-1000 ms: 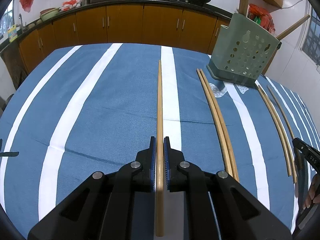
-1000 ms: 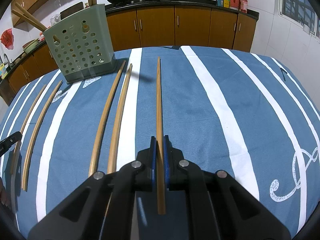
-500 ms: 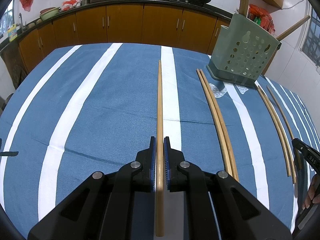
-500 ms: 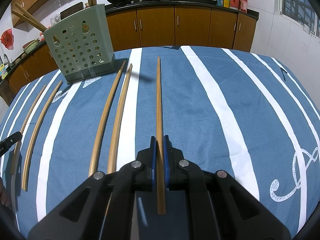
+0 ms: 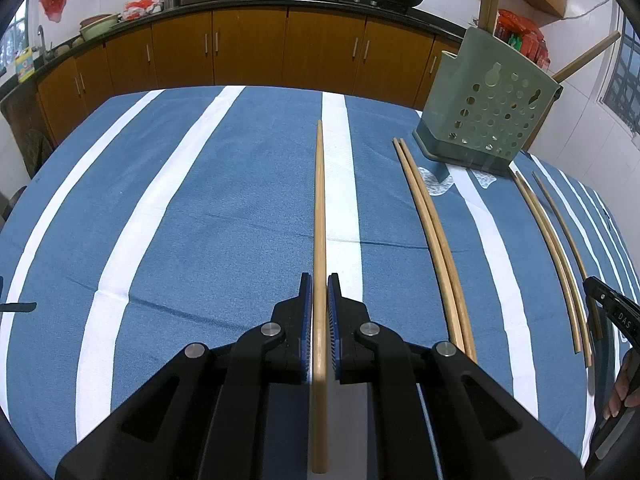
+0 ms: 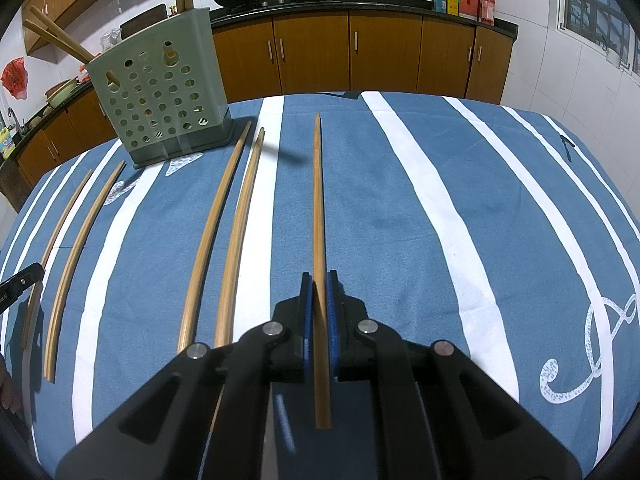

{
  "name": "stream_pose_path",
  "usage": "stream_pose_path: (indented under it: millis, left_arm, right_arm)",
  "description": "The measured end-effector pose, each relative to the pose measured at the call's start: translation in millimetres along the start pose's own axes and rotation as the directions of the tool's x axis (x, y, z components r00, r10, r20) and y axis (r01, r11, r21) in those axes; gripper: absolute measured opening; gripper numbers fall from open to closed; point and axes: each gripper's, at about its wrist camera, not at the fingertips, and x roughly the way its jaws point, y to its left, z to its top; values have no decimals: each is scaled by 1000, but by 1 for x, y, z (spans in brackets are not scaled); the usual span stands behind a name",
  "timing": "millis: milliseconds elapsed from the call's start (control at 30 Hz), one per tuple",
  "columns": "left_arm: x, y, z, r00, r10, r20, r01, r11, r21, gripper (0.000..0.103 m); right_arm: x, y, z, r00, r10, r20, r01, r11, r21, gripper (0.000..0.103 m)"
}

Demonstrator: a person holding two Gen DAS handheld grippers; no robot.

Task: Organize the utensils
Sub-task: 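Hold the grasped chopsticks in both tools on the table, then lift both held chopsticks up and carry them over the green holder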

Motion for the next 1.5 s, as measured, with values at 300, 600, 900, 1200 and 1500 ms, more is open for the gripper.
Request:
stream_pose_path:
  millis: [300,600,900,1200,1500]
  left_arm:
    - [0,0,0,1000,0,0,0,1000,0,10]
    - [0,1,1,1000,-1,0,1,1000,0,10]
    - [-3,-4,-4,1000,9,-1,-9,1000,30,14]
    - [-5,0,-5,1000,-3,-5,3,1000,16,8]
    - [-54,-1,18,991,-48,127,47,999,5,8]
  right_arm:
    - [0,0,0,1000,2,0,-2,1000,1,9]
    - [0,0,0,1000,2,0,-2,1000,1,9]
    - [-3,-1,-3,1000,5,0,-5,1000,11,9]
    - [-12,-4,-1,999,30,14,-30,999,33,8]
    - [-69,-6,28,980,43,192,-52,998,38,8]
